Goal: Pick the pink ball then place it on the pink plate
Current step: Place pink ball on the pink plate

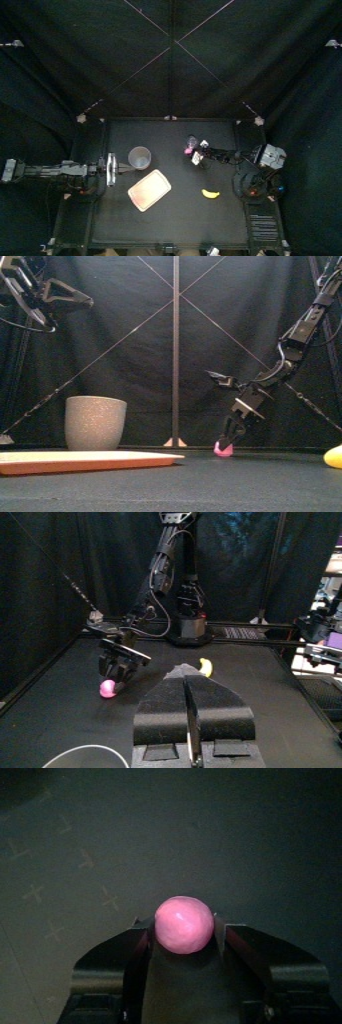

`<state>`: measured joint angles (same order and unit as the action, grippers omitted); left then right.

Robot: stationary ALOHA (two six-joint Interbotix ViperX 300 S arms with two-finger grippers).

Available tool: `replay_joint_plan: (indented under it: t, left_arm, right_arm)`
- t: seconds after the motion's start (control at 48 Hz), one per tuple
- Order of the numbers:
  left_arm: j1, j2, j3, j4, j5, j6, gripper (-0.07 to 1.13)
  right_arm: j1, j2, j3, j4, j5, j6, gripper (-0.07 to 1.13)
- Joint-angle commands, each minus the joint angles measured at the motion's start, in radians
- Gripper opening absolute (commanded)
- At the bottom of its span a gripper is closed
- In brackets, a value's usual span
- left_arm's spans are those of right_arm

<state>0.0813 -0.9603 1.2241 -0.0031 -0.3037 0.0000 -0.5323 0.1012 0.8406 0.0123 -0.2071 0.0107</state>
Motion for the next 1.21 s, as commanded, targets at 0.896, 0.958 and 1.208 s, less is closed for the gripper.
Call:
replay_joint_plan:
  t: [0.896, 0.958, 1.208]
  left_arm:
    - [0.020, 0.003, 0.005, -0.064, -0.009, 0.005, 0.09]
    - [0.020, 0.003, 0.005, -0.064, -0.008, 0.005, 0.09]
    - [0.020, 0.002, 0.006, -0.057, -0.008, 0.006, 0.09]
  right_arm:
    - [0.554, 0.341, -0.612, 0.011, 0.075, 0.000, 0.63]
    - [0.554, 0.364, -0.646, 0.018, 0.115, 0.002, 0.64]
    - [0.551, 0.387, -0.709, 0.051, 0.164, 0.009, 0.72]
